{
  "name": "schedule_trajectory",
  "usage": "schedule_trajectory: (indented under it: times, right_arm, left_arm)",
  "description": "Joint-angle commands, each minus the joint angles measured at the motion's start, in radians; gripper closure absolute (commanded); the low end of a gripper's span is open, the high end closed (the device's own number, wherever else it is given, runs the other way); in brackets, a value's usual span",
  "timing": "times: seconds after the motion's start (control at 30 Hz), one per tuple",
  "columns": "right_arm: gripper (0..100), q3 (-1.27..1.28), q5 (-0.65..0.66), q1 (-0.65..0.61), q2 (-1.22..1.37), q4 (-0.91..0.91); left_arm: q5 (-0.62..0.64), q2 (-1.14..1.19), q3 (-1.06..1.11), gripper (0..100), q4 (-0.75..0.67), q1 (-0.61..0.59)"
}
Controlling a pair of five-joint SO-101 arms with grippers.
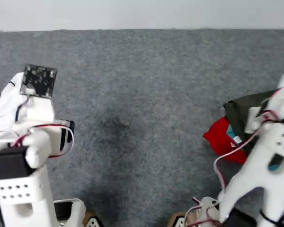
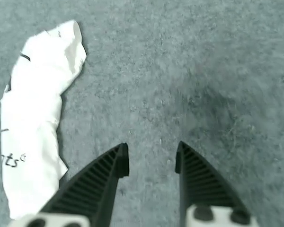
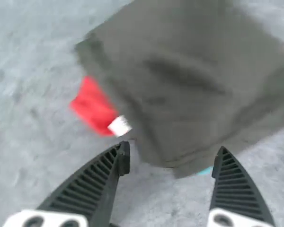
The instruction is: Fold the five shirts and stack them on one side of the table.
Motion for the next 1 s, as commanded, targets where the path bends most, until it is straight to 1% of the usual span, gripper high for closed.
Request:
schedule_trajectory:
  times: [0.0, 0.1, 0.17, 0.3, 0.43, 0.57, 0.67, 0.77, 0.87, 0.97]
  right_arm:
    - [71.3, 0.14, 0.025, -0.088, -0.085, 0.031]
    - [71.3, 0.272, 0.092, -0.104, -0.15, 0.03]
    - [71.3, 0.334, 0.121, -0.105, -0.205, 0.03]
    - [71.3, 0.416, 0.143, -0.104, -0.341, 0.03]
    - [71.3, 0.517, 0.189, -0.107, -0.467, 0.028]
    - [71.4, 0.611, 0.196, -0.104, -0.564, -0.005]
    - [71.4, 0.661, 0.196, -0.104, -0.616, -0.001]
    - [71.4, 0.703, 0.198, -0.104, -0.656, -0.002]
    - [71.4, 0.706, 0.198, -0.108, -0.67, -0.004]
    - [71.4, 0.707, 0.198, -0.108, -0.671, -0.005]
  left_arm:
    - [-0.009, -0.097, 0.087, 83, -0.064, 0.011]
    - [-0.009, -0.186, 0.166, 83, -0.089, 0.043]
    - [-0.009, -0.253, 0.226, 83, -0.112, 0.092]
    - [-0.009, -0.408, 0.389, 83, -0.206, 0.212]
    - [-0.009, -0.609, 0.518, 83, -0.262, 0.278]
    - [-0.009, -0.792, 0.641, 83, -0.325, 0.288]
    - [-0.009, -0.888, 0.716, 83, -0.334, 0.288]
    - [-0.012, -0.924, 0.76, 83, -0.336, 0.281]
    - [-0.08, -0.924, 0.773, 83, -0.327, 0.278]
    - [-0.124, -0.924, 0.779, 83, -0.31, 0.235]
